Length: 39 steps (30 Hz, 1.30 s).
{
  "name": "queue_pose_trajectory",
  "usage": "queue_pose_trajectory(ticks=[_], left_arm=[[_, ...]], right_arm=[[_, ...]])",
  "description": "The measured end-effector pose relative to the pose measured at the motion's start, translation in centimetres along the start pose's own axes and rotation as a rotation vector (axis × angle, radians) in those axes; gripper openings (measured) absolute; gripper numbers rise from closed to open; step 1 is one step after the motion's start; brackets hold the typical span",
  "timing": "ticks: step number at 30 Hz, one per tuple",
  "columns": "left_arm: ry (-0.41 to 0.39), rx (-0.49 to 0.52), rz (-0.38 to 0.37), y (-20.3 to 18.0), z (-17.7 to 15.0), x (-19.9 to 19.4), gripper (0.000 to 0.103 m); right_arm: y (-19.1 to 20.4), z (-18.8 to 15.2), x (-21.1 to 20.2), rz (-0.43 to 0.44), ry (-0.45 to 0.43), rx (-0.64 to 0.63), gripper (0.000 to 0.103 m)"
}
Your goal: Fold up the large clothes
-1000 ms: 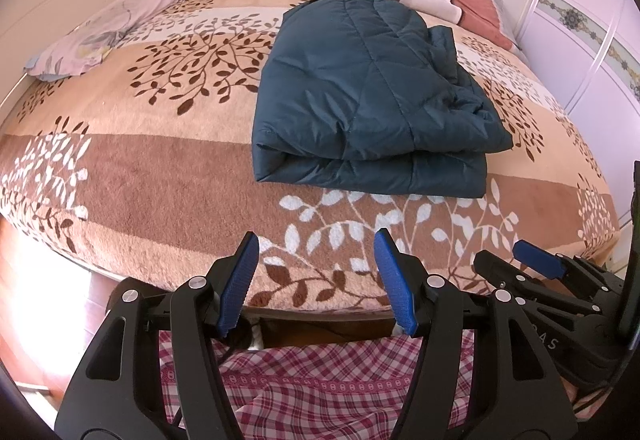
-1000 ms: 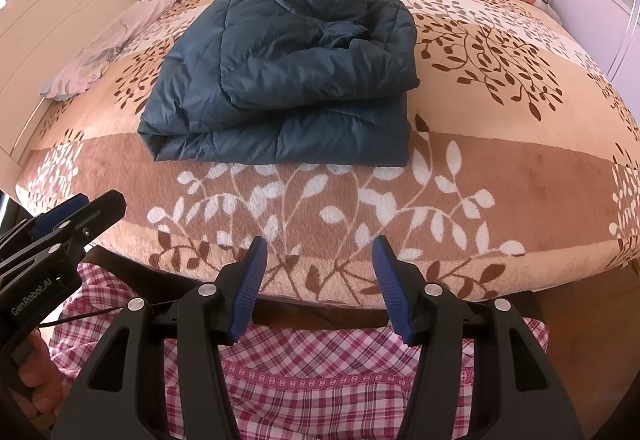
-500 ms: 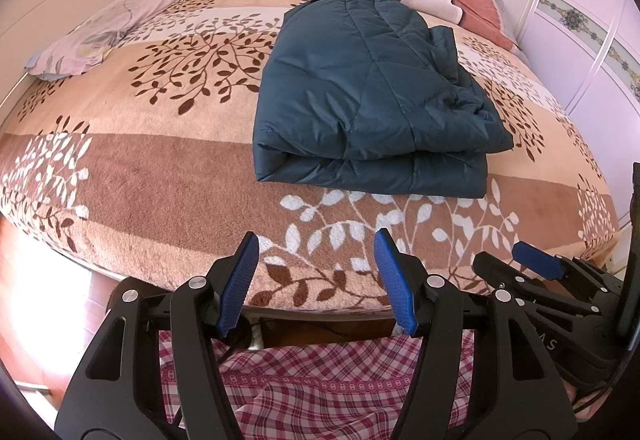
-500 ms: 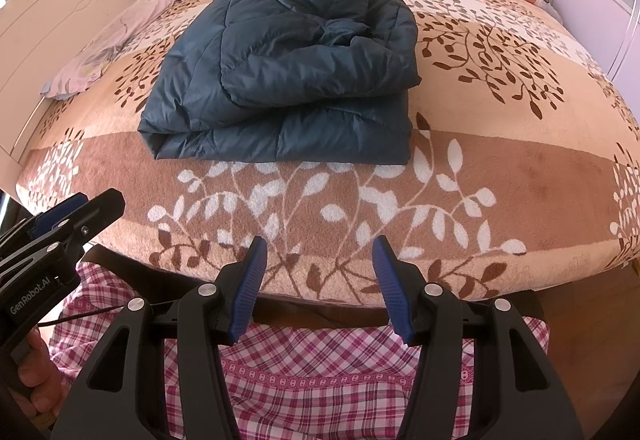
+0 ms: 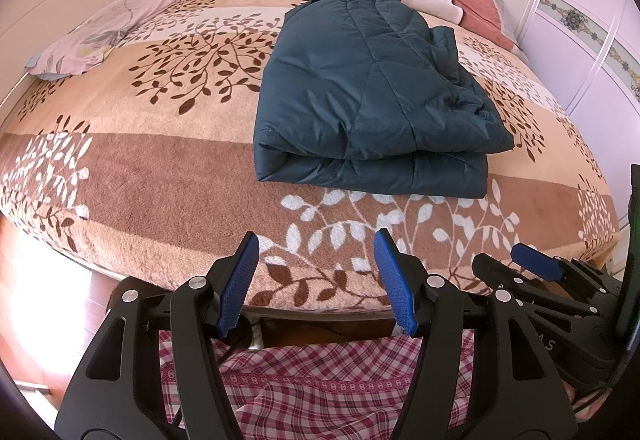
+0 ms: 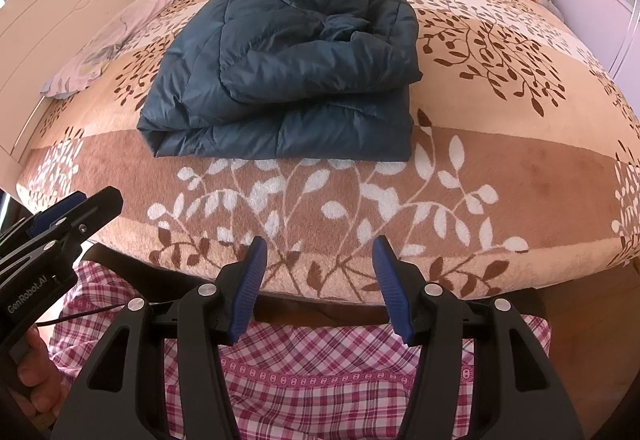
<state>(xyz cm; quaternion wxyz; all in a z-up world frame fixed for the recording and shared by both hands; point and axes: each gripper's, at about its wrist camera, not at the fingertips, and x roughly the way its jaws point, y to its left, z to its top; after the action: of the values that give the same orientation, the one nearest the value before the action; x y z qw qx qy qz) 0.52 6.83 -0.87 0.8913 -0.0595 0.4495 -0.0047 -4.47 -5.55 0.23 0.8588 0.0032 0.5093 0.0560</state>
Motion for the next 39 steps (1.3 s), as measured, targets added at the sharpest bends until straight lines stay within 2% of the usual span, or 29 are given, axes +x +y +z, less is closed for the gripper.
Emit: queue_pose_trajectory(ticks=[39], left_arm=[[0.006, -0.009, 0.019, 0.22, -0.04, -0.06, 0.059]], right_arm=[[0.07, -0.02, -0.04, -0.003, -0.003, -0.008, 0.055]])
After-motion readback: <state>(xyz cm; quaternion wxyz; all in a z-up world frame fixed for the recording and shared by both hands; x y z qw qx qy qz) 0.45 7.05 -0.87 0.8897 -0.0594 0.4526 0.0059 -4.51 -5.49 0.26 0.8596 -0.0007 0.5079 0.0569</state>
